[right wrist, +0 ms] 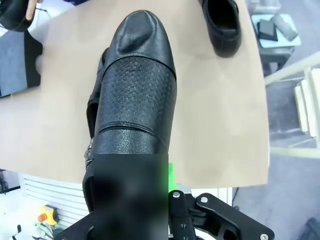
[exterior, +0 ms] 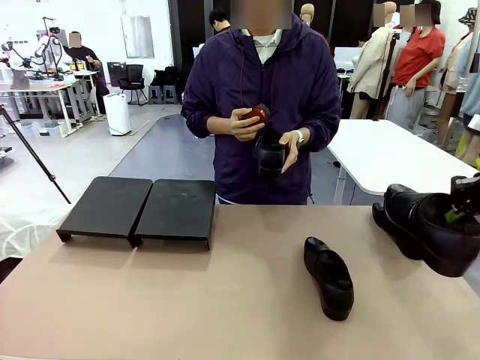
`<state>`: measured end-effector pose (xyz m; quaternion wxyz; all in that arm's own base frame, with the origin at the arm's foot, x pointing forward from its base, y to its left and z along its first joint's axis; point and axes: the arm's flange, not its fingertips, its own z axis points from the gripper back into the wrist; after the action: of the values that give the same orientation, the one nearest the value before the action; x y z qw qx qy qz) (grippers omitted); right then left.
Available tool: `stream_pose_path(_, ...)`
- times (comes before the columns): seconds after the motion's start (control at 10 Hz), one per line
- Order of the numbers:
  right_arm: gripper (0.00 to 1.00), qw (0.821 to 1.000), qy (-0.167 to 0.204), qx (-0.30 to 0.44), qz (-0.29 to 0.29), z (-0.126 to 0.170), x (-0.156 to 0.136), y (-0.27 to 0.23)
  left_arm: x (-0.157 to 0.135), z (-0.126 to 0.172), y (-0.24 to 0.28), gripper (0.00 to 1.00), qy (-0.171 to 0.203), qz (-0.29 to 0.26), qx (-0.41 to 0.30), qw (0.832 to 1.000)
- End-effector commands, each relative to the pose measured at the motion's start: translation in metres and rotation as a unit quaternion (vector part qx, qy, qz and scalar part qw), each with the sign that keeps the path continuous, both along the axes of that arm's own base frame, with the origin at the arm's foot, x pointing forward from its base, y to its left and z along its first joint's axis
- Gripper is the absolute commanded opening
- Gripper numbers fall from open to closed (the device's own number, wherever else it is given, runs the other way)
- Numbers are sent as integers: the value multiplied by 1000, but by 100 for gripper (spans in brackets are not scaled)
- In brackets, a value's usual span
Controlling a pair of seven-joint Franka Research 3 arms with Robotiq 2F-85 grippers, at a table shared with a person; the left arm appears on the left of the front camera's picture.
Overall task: Organize the shoes by placing them on the stand.
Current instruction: Pick up one Shoe and place it in the middle of the table.
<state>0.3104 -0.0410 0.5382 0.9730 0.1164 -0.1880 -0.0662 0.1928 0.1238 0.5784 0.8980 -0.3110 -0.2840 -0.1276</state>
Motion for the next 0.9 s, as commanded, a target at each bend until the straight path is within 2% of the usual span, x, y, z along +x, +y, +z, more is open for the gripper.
stream_pose_path(0.0,0,1000,-9,10,-6,5,4,-2,-1,1,-1,100,-6,-8,-4,1000)
stream_pose_path(0.1,0,1000,0,0,0,0,0,0,-1,1,-1,100,-6,-8,-4,1000)
stream_pose_path(0.2,0,1000,19,-10,-22,-3,17,39,-1,1,-1,100,-6,-8,-4,1000)
stream_pose_path(0.3,0,999,19,-33,-14,-3,31,77,-1,1,-1,100,-6,-8,-4,1000)
stream_pose_path(0.4,0,998,13,-55,-34,-2,43,92,-1,1,-1,100,-6,-8,-4,1000)
stream_pose_path(0.5,0,996,15,-44,-70,-1,42,72,-1,1,-1,100,-6,-8,-4,1000)
stream_pose_path(0.6,0,994,17,-35,-100,0,27,34,-1,1,-1,100,-6,-8,-4,1000)
stream_pose_path(0.8,0,992,14,-26,-126,4,-19,-30,-1,1,-1,100,-6,-8,-4,1000)
